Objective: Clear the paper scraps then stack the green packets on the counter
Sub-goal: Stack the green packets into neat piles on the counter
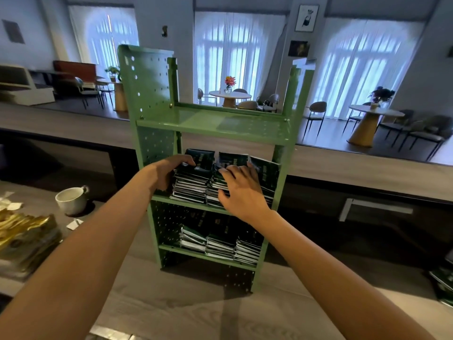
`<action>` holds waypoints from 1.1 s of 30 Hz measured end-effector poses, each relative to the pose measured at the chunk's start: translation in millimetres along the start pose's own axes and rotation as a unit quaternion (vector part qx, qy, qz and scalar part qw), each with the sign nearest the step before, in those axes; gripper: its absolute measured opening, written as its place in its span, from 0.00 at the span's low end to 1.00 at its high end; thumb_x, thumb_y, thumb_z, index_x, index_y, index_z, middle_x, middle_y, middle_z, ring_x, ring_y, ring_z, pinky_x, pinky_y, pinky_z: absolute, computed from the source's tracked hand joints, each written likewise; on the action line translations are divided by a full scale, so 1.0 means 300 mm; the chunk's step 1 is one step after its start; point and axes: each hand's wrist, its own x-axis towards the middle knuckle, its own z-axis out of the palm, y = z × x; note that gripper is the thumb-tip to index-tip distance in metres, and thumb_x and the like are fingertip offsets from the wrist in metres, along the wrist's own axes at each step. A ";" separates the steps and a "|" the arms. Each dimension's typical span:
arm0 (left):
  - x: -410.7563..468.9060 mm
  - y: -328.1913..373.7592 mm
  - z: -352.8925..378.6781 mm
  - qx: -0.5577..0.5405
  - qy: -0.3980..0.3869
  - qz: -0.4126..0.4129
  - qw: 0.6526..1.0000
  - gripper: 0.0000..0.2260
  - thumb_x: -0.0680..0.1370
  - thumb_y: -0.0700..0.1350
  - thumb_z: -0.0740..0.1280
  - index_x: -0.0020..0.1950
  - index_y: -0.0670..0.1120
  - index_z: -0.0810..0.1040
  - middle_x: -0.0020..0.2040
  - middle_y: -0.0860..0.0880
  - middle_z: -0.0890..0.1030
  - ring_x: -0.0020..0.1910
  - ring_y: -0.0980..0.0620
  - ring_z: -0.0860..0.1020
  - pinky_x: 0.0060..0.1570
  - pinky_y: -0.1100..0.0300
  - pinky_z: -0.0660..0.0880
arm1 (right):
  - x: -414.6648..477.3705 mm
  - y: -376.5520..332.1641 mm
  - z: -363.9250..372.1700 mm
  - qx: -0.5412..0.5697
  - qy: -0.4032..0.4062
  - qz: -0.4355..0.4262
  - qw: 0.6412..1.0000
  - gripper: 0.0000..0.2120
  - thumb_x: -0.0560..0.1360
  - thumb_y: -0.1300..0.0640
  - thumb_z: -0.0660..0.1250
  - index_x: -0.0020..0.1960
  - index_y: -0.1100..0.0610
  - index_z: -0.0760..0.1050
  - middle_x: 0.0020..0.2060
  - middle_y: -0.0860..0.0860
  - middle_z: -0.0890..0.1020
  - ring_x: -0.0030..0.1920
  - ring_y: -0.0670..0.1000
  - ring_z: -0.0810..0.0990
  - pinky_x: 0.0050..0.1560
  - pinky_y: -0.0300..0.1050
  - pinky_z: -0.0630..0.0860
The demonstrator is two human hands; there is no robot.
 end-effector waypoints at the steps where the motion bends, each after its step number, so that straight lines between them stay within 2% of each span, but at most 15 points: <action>1: 0.001 0.006 -0.003 0.007 0.012 0.002 1.000 0.15 0.71 0.48 0.67 0.54 0.43 0.73 0.52 0.40 0.78 0.49 0.42 0.77 0.57 0.50 0.73 | -0.001 0.002 0.002 -0.002 -0.002 0.000 1.000 0.24 0.78 0.51 0.57 0.73 0.56 0.61 0.70 0.53 0.67 0.70 0.54 0.62 0.74 0.50 0.39; 6: 0.001 0.003 0.009 -0.001 0.030 0.003 1.000 0.27 0.73 0.61 0.63 0.63 0.43 0.71 0.60 0.40 0.77 0.58 0.39 0.75 0.58 0.45 0.72 | -0.008 0.003 0.009 -0.008 0.015 -0.008 1.000 0.26 0.78 0.49 0.60 0.73 0.58 0.62 0.69 0.55 0.69 0.70 0.55 0.64 0.74 0.54 0.37; 9: -0.005 -0.019 0.027 -0.021 0.019 0.025 0.999 0.28 0.74 0.64 0.59 0.63 0.43 0.71 0.60 0.41 0.76 0.60 0.40 0.74 0.59 0.45 0.71 | -0.012 0.006 0.010 -0.018 0.007 -0.015 1.000 0.28 0.78 0.46 0.60 0.73 0.58 0.61 0.70 0.55 0.68 0.71 0.55 0.64 0.74 0.54 0.36; 12: -0.018 -0.033 0.042 -0.041 -0.007 0.044 0.998 0.28 0.75 0.65 0.58 0.61 0.43 0.73 0.57 0.41 0.78 0.55 0.42 0.76 0.52 0.50 0.73 | -0.012 0.013 0.008 -0.028 0.000 -0.016 0.999 0.29 0.78 0.45 0.59 0.74 0.57 0.60 0.71 0.54 0.67 0.72 0.54 0.63 0.74 0.54 0.35; 15: -0.031 -0.044 0.055 -0.080 -0.030 0.060 0.995 0.23 0.78 0.61 0.55 0.56 0.43 0.75 0.51 0.42 0.80 0.49 0.44 0.78 0.44 0.54 0.74 | -0.015 0.009 0.004 -0.037 -0.007 -0.015 0.999 0.29 0.78 0.45 0.58 0.75 0.57 0.58 0.72 0.53 0.65 0.73 0.54 0.61 0.74 0.55 0.34; 16: -0.035 -0.049 0.060 -0.087 -0.031 0.067 0.993 0.22 0.79 0.59 0.55 0.57 0.43 0.75 0.50 0.42 0.80 0.48 0.44 0.78 0.43 0.54 0.74 | -0.015 0.006 0.004 -0.042 -0.013 -0.012 0.999 0.29 0.79 0.45 0.57 0.75 0.57 0.57 0.72 0.53 0.65 0.73 0.54 0.60 0.74 0.55 0.34; 18: -0.040 -0.059 0.071 -0.093 -0.026 0.077 0.992 0.22 0.80 0.58 0.54 0.62 0.42 0.73 0.49 0.42 0.80 0.47 0.45 0.78 0.44 0.54 0.74 | -0.013 0.001 -0.002 -0.056 -0.031 -0.010 0.998 0.29 0.79 0.45 0.55 0.76 0.56 0.54 0.73 0.53 0.62 0.74 0.53 0.58 0.74 0.56 0.34; 20: -0.043 -0.064 0.081 -0.108 -0.020 0.084 0.990 0.24 0.81 0.59 0.50 0.61 0.43 0.73 0.50 0.41 0.79 0.48 0.45 0.78 0.45 0.54 0.74 | -0.016 0.000 -0.005 -0.061 -0.045 -0.011 0.997 0.29 0.80 0.46 0.54 0.76 0.56 0.52 0.74 0.53 0.60 0.75 0.52 0.56 0.74 0.57 0.33; 22: -0.046 -0.061 0.091 -0.095 0.014 0.113 0.989 0.26 0.81 0.61 0.47 0.62 0.44 0.73 0.57 0.39 0.78 0.54 0.44 0.77 0.53 0.51 0.74 | -0.023 0.001 -0.011 -0.050 -0.041 -0.017 0.998 0.28 0.80 0.47 0.54 0.76 0.56 0.52 0.75 0.53 0.59 0.76 0.52 0.53 0.74 0.57 0.33; 23: -0.048 -0.060 0.097 -0.066 0.063 0.134 0.987 0.27 0.81 0.61 0.47 0.66 0.44 0.71 0.61 0.39 0.76 0.58 0.43 0.76 0.59 0.51 0.72 | -0.028 0.004 -0.012 -0.037 -0.026 -0.023 0.999 0.28 0.80 0.49 0.55 0.76 0.57 0.54 0.75 0.53 0.60 0.76 0.52 0.53 0.74 0.57 0.35; 25: -0.070 -0.058 0.111 0.019 0.204 0.171 0.964 0.26 0.81 0.58 0.51 0.67 0.41 0.70 0.64 0.38 0.74 0.60 0.42 0.74 0.59 0.53 0.68 | -0.050 0.010 -0.009 -0.017 0.047 -0.046 0.998 0.24 0.78 0.54 0.57 0.71 0.61 0.65 0.70 0.58 0.68 0.72 0.56 0.64 0.75 0.58 0.46; 27: -0.118 -0.064 0.124 0.119 0.319 0.216 0.915 0.20 0.81 0.51 0.55 0.62 0.38 0.74 0.60 0.37 0.76 0.55 0.42 0.74 0.52 0.55 0.67 | -0.089 0.013 -0.009 0.000 0.124 -0.060 0.990 0.20 0.73 0.57 0.57 0.61 0.63 0.75 0.59 0.60 0.78 0.60 0.58 0.77 0.68 0.59 0.65; 28: -0.149 -0.072 0.133 0.162 0.358 0.245 0.886 0.18 0.81 0.48 0.57 0.62 0.38 0.74 0.59 0.37 0.77 0.55 0.41 0.74 0.52 0.54 0.68 | -0.113 0.019 -0.007 0.012 0.154 -0.070 0.985 0.19 0.72 0.58 0.56 0.57 0.64 0.77 0.55 0.60 0.80 0.55 0.58 0.80 0.63 0.57 0.71; 31: -0.237 -0.138 0.201 0.210 0.415 0.362 0.807 0.14 0.79 0.43 0.61 0.61 0.38 0.75 0.58 0.39 0.77 0.57 0.41 0.75 0.55 0.53 0.69 | -0.210 0.035 -0.006 0.061 0.207 -0.089 0.972 0.16 0.73 0.62 0.58 0.53 0.66 0.79 0.51 0.61 0.81 0.50 0.58 0.81 0.54 0.50 0.77; 33: -0.286 -0.203 0.286 0.213 0.411 0.417 0.782 0.11 0.79 0.41 0.61 0.58 0.38 0.76 0.55 0.40 0.78 0.55 0.44 0.75 0.53 0.58 0.69 | -0.285 0.059 0.004 0.088 0.231 -0.081 0.966 0.14 0.72 0.64 0.59 0.52 0.67 0.79 0.49 0.61 0.81 0.47 0.58 0.82 0.51 0.49 0.79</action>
